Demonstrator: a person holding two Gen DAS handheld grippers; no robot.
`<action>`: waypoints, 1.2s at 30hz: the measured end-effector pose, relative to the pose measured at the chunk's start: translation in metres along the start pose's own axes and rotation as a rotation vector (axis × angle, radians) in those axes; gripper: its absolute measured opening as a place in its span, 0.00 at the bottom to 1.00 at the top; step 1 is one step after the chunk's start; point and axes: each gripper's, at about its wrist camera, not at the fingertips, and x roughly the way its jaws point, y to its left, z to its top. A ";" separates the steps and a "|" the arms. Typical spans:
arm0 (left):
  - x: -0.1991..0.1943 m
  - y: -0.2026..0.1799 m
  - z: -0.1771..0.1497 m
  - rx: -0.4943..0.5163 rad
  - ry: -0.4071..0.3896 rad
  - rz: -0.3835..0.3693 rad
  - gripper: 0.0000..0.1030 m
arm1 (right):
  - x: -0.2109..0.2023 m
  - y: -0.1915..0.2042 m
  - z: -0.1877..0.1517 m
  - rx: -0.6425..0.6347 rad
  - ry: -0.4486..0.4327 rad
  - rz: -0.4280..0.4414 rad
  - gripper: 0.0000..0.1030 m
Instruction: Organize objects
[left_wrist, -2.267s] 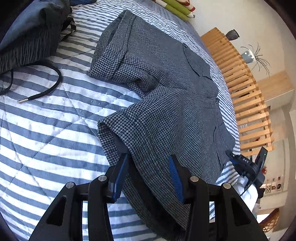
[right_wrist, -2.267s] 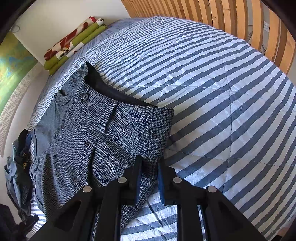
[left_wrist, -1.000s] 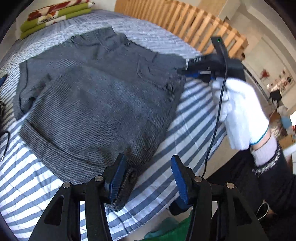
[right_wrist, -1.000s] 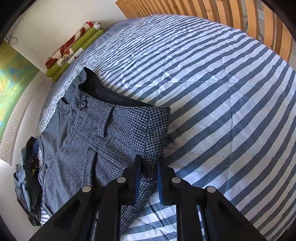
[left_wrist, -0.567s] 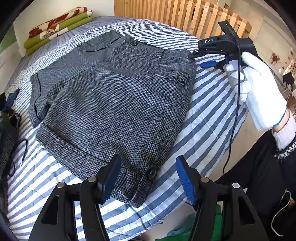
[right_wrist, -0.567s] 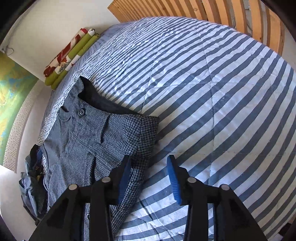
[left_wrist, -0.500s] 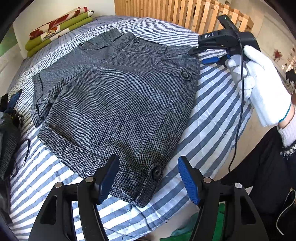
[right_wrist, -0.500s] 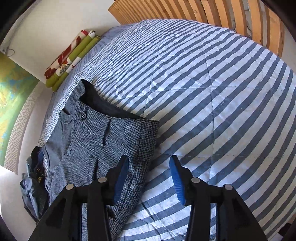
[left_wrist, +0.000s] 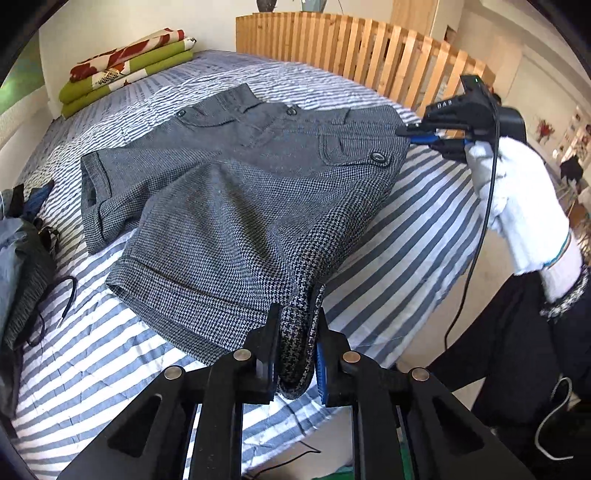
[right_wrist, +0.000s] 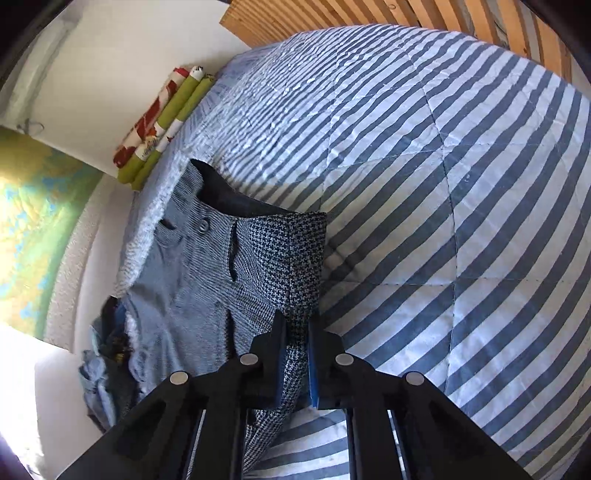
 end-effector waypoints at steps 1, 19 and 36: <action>-0.006 -0.001 0.000 0.001 0.004 -0.027 0.15 | -0.011 0.000 -0.002 0.007 -0.022 0.018 0.08; -0.023 0.072 0.003 -0.106 0.109 -0.103 0.33 | -0.004 0.028 -0.024 -0.189 -0.021 -0.205 0.13; 0.086 0.379 0.184 -0.600 -0.078 0.038 0.50 | 0.107 0.191 0.117 -0.536 0.023 -0.182 0.34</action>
